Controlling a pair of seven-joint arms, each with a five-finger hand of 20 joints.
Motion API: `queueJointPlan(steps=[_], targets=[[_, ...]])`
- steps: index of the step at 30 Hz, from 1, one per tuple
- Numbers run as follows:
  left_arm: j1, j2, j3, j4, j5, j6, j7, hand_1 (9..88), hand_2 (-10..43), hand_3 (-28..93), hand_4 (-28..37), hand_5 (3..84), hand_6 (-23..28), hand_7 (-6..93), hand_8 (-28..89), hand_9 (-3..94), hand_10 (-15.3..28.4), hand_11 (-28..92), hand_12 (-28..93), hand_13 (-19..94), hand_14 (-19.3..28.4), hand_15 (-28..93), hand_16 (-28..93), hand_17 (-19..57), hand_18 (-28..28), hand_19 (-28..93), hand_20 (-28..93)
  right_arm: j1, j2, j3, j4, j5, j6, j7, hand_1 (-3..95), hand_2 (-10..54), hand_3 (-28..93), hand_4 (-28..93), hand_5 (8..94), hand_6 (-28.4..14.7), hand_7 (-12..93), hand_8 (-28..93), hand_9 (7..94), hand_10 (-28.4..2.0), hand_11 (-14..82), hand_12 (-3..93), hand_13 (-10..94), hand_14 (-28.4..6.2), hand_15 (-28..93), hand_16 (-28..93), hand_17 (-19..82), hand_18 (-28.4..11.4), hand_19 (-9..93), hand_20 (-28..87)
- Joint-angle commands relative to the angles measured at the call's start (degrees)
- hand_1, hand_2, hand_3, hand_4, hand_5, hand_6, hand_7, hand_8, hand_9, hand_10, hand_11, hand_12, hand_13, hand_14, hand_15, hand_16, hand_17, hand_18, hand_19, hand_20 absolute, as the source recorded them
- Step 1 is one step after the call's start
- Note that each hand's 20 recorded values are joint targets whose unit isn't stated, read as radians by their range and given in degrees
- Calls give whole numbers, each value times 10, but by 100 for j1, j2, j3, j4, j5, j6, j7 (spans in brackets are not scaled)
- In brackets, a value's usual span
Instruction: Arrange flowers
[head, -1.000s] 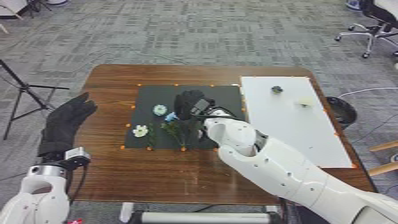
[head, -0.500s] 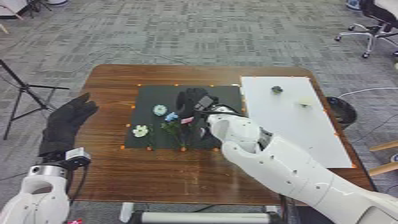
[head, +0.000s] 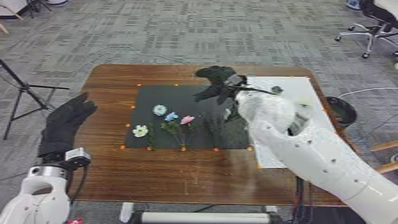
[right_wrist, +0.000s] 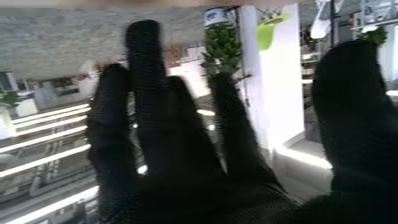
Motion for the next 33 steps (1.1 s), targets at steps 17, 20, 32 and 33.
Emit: queueJointPlan(steps=[17,20,32,33], targets=[[273,-119,36,-144,-38,177,101,212,-48,729,-283,445,7,121,-74,448,130,172,126,357,173,186,32,20,139,92,173,-1636,1743,2284,549,-701,-588,722,263,-95,680,-225,323,-57,41,-34,301,-185,12,132,541,-168,442,282,231,-248,662,557],[250,-125,51,-137,-32,174,106,212,-49,730,-283,445,6,121,-74,447,129,172,126,357,172,186,32,20,139,92,173,-1745,1780,2187,668,-827,28,718,328,-95,690,-224,412,-40,97,-59,397,-176,42,136,594,-151,476,272,263,-239,690,556],[206,-152,79,-118,-26,170,84,213,-47,728,-283,445,6,120,-74,447,129,172,125,358,171,185,31,20,139,91,173,-1956,1688,1882,920,-960,971,608,428,-95,701,-231,564,9,176,-97,614,-130,130,159,687,-113,552,303,327,-225,751,572],[198,-152,90,-115,-27,157,80,213,-46,727,-283,445,6,120,-74,447,129,172,125,358,171,185,31,20,139,91,173,-1960,1682,1864,933,-990,952,597,427,-95,703,-230,564,10,176,-98,615,-130,129,159,687,-113,552,303,326,-224,751,572]])
